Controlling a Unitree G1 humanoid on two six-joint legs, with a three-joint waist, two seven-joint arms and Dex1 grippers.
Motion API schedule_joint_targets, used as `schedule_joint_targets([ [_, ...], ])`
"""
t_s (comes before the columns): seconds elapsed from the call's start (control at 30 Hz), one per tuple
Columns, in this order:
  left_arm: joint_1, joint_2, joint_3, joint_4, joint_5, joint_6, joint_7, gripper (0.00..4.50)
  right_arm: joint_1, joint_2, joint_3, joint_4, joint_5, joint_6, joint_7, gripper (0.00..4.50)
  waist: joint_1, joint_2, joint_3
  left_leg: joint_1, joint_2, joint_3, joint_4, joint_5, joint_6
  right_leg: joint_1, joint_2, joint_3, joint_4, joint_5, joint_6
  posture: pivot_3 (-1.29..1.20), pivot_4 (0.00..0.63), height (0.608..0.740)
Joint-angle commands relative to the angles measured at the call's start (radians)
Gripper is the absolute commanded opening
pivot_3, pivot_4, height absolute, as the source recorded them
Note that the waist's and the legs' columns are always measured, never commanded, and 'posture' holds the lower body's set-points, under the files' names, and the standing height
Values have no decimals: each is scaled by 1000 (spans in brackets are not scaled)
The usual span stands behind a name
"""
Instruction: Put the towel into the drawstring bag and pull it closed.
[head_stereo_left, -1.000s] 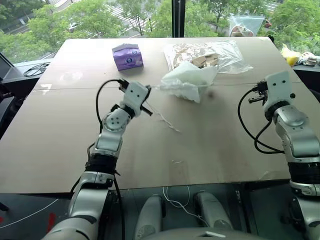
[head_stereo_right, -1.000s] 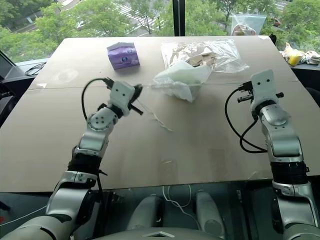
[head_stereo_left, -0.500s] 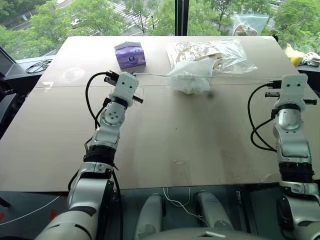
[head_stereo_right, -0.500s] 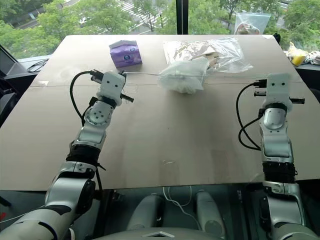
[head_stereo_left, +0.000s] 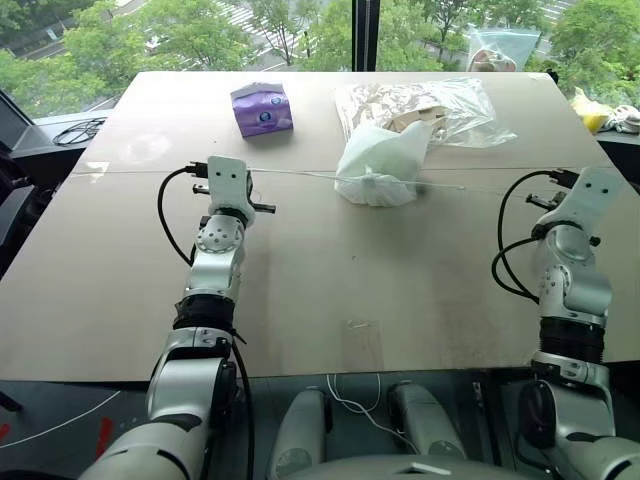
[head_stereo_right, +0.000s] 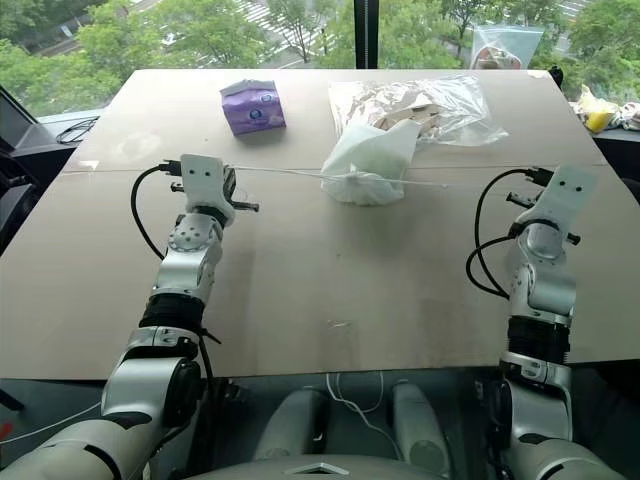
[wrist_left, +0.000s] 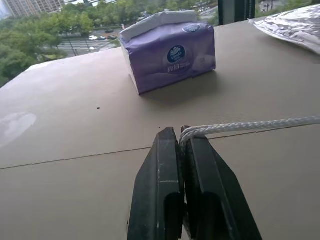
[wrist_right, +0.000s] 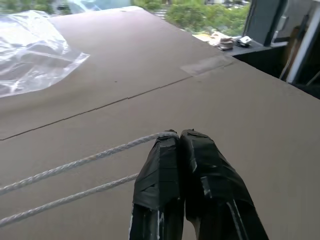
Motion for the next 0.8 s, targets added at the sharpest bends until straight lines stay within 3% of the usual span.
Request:
schedule_joint_targets([
  [0.03, 3, 0, -52, -107, -66, -35, -233, 641, 18, -43, 113, -124, 56, -30, 246, 1313, -2, 0, 0, 0, 0, 0, 0, 0, 0, 0, 0, 0, 0, 0, 0, 0, 150, 740],
  [0.07, 6, 9, -71, -126, -86, -30, -320, 932, 35, -60, 144, -157, 75, -27, 319, 1843, -3, 0, 0, 0, 0, 0, 0, 0, 0, 0, 1, 0, 0, 0, 0, 0, 150, 740],
  [0.2, -18, 105, -99, -89, -72, -75, -515, 2851, 118, -179, 232, -236, 115, 56, 535, 3818, -4, 0, 0, 1, 1, -1, -1, 0, 0, 0, 1, 0, 0, 0, 0, 0, 150, 740],
  [0.3, -32, 180, -94, -72, -108, -29, -650, 4219, 168, -257, 235, -269, 135, 89, 621, 3826, -2, 0, 0, 0, 1, -1, 0, 0, 0, 0, 1, 0, 0, 0, 0, 0, 150, 740],
  [0.33, -29, 201, -93, -79, -130, 16, -695, 4476, 181, -274, 231, -277, 147, 95, 645, 3826, -2, 0, 0, 0, 1, -1, 0, 0, 0, 0, 1, 0, 0, -1, 1, 0, 150, 740],
  [0.53, 167, 364, -127, -198, -128, 152, -907, 4476, 346, -335, 171, -338, 211, -30, 830, 3826, -5, 0, 0, 1, 1, 0, 0, 0, 0, 0, 1, 0, 0, -3, 4, 0, 150, 740],
  [0.8, 314, 358, -108, -288, -141, 210, -870, 4476, 510, -376, 147, -358, 248, -112, 988, 3826, 7, 0, 0, 1, 2, 0, 5, 0, 0, 2, 0, -1, 0, -5, 0, 0, 150, 740],
])
